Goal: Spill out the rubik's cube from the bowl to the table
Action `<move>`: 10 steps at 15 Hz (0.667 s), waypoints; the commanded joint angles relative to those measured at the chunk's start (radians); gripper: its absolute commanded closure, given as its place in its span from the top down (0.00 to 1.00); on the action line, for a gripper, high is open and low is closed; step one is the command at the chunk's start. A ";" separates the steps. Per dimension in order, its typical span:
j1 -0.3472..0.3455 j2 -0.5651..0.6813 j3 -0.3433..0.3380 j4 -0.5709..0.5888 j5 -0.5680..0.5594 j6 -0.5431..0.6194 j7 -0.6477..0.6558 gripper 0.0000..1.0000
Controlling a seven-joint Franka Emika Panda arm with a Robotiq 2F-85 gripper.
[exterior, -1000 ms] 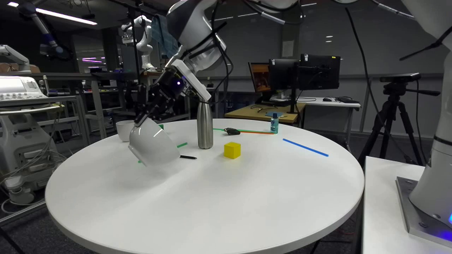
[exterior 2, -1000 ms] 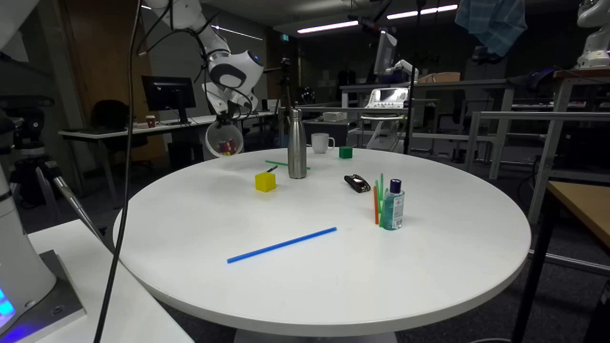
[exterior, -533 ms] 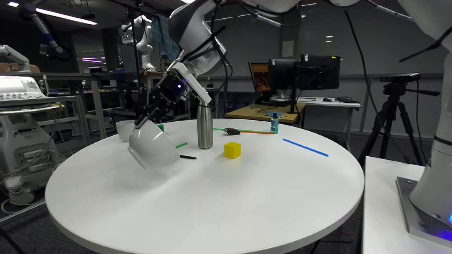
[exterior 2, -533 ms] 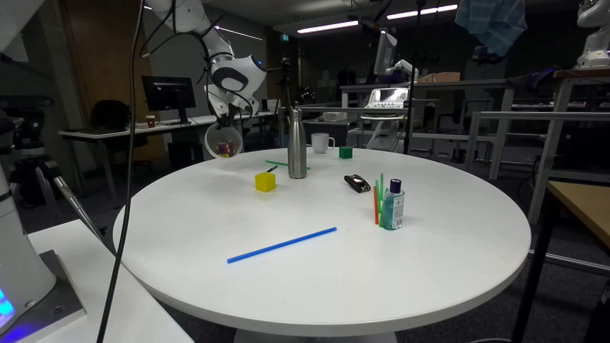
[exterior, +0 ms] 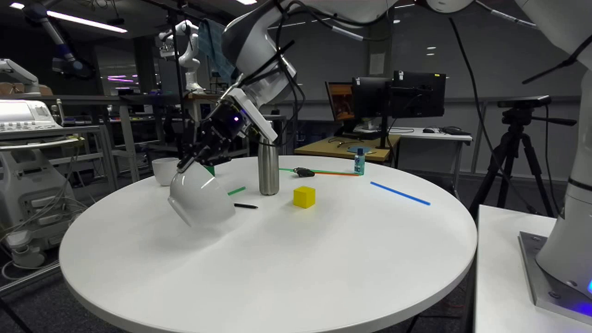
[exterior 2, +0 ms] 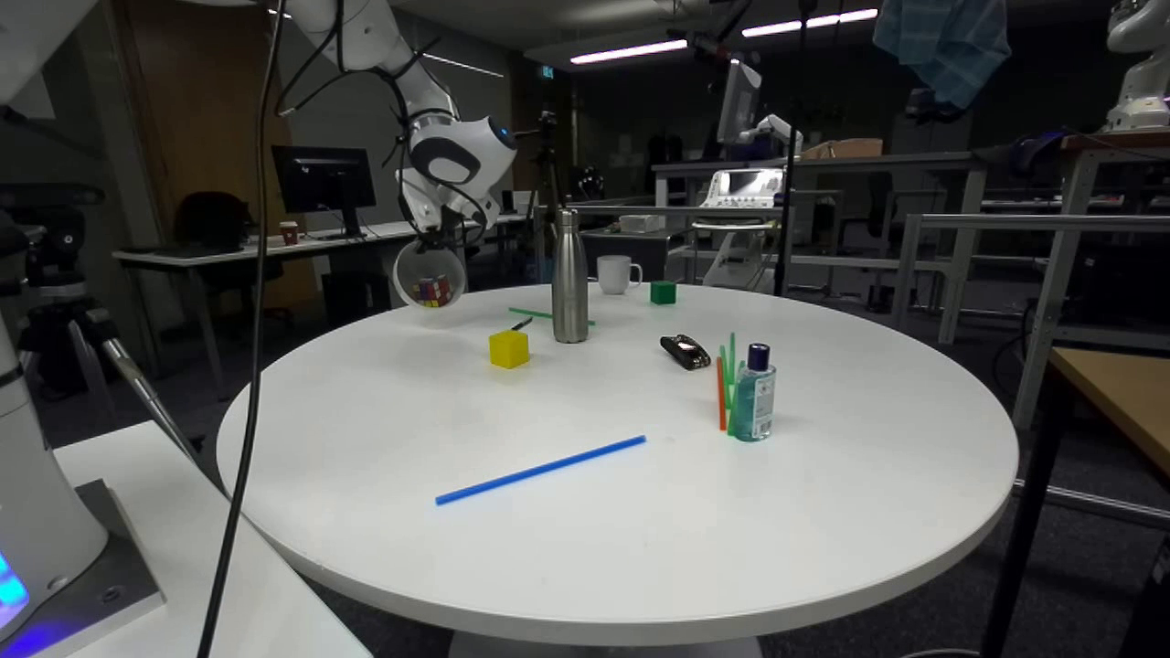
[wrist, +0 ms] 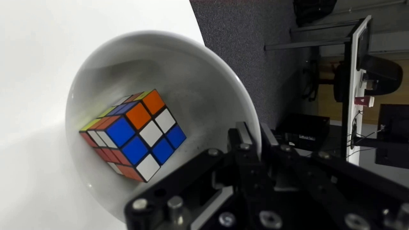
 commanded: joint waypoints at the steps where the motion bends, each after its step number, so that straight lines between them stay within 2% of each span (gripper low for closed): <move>1: -0.018 0.017 0.004 0.057 0.056 -0.074 -0.036 0.03; 10: -0.046 0.014 -0.015 0.069 0.139 -0.179 -0.107 0.03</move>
